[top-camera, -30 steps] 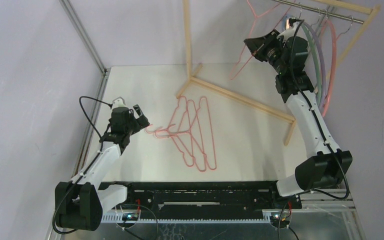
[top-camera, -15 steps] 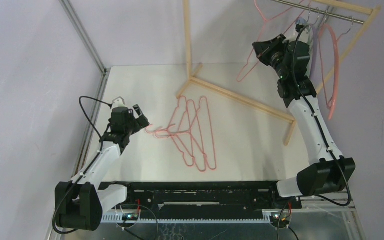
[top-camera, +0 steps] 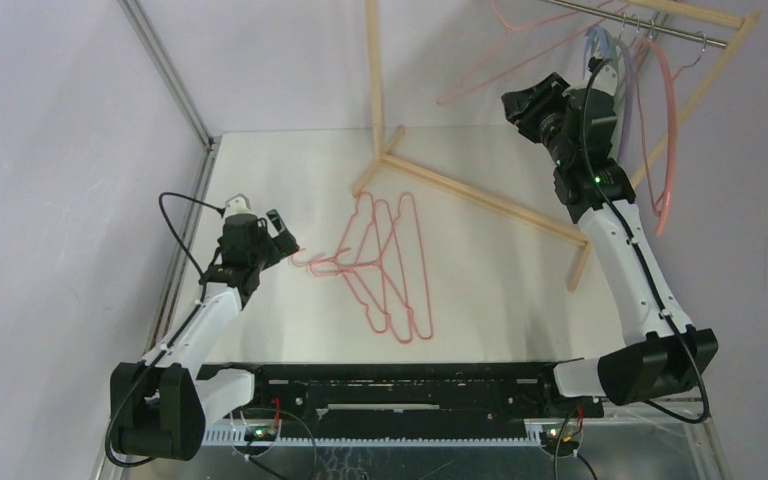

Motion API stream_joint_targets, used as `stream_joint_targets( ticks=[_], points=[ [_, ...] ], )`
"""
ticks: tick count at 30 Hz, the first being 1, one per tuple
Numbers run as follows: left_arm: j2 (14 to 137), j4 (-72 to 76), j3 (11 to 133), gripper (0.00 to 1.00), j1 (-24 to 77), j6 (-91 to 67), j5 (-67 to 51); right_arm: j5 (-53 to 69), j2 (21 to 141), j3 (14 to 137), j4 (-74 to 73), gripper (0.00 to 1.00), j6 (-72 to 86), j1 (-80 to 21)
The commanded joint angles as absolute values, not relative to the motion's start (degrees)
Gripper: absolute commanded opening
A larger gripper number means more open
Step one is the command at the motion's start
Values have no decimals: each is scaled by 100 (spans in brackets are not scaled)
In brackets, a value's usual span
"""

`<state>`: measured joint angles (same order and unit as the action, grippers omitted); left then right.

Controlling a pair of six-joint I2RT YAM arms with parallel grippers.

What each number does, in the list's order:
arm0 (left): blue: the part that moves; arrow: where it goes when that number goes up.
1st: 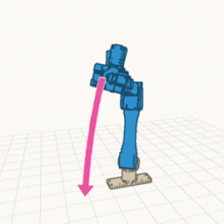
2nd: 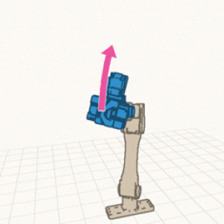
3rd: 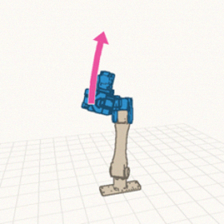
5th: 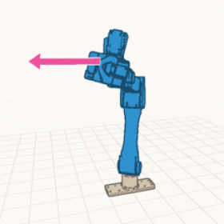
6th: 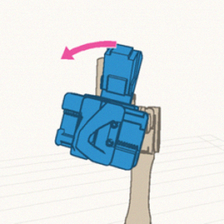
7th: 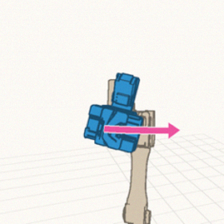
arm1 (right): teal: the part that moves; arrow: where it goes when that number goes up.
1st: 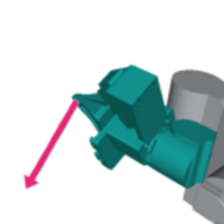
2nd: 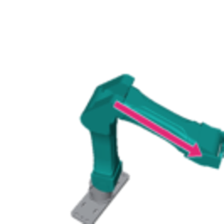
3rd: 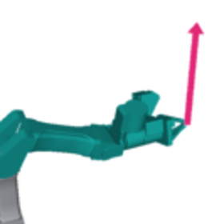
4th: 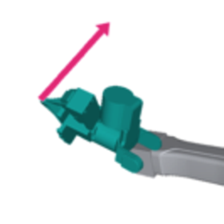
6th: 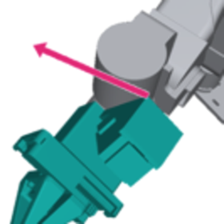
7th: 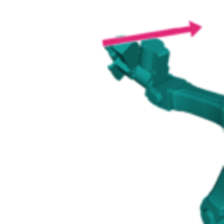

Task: Organize the hangers

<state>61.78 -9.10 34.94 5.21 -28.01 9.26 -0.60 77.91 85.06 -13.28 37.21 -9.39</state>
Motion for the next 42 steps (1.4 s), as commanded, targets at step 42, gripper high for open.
stream_joint_targets(
  ticks=[42],
  points=[
    [6150, -431, 3544, 100, 484, -2867, 888, 76, 10217, 7506, -2972, 58, 462, -5205]
  ],
)
